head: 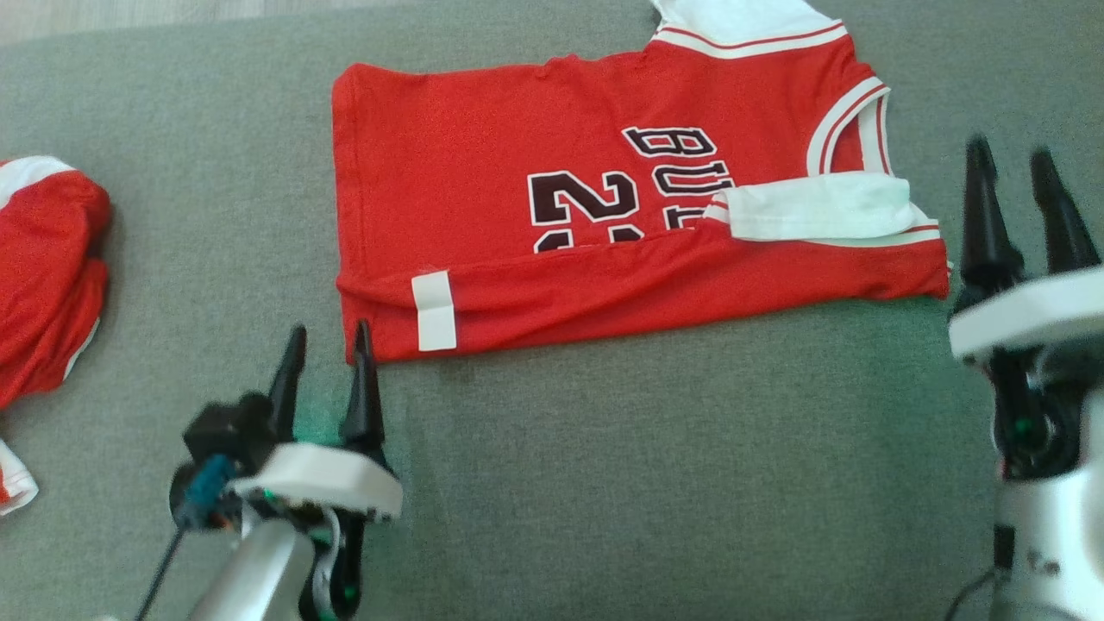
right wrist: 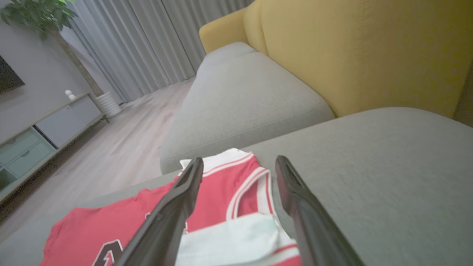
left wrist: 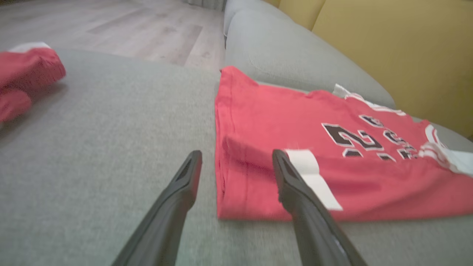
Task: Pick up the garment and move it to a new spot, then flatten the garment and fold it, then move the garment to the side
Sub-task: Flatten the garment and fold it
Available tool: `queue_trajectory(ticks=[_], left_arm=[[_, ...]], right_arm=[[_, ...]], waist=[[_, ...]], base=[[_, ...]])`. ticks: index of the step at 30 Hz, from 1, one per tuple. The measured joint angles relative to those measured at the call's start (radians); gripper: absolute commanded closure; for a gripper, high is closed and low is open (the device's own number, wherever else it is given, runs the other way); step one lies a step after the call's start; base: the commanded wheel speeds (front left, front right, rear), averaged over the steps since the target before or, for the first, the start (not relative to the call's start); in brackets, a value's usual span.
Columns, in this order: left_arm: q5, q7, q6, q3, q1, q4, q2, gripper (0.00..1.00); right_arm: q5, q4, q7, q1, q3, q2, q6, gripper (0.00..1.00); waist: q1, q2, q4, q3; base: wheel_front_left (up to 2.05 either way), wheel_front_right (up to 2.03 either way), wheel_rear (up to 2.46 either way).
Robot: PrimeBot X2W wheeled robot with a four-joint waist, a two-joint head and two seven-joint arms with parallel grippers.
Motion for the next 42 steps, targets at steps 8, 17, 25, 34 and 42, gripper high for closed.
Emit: queue_trajectory(ticks=[8,17,25,34,42], left_arm=[[0.034,0.014,0.013,-0.034,0.006,0.047,0.004,0.0],[0.061,0.029,0.038,-0.051,-0.076,0.187,-0.002,0.0],[0.061,0.03,0.032,-0.058,-0.102,0.212,-0.01,1.0],[0.061,0.007,0.018,-0.066,-0.126,0.226,-0.026,1.0],[0.055,-0.001,0.002,-0.077,-0.146,0.243,-0.039,1.0]], right_arm=[[-0.014,-0.021,0.017,0.068,-0.017,0.0,0.0,0.0],[-0.069,0.026,0.017,0.068,0.03,0.0,0.0,0.0],[-0.165,0.11,0.039,0.057,0.029,0.0,0.0,0.0],[-0.319,0.295,0.061,-0.087,-0.047,0.0,0.0,0.0],[-0.373,0.407,0.15,-0.139,-0.07,-0.006,0.0,0.76]], waist=[[0.0001,0.0,-0.021,0.002],[0.0002,0.0,-0.047,0.033],[0.0002,0.0,-0.045,0.051],[0.0002,0.0,-0.016,0.077],[0.0003,0.0,0.009,0.085]], base=[[0.0,0.0,0.0],[0.0,0.0,0.0],[0.0,0.0,0.0],[0.0,0.0,0.0],[0.0,0.0,0.0]])
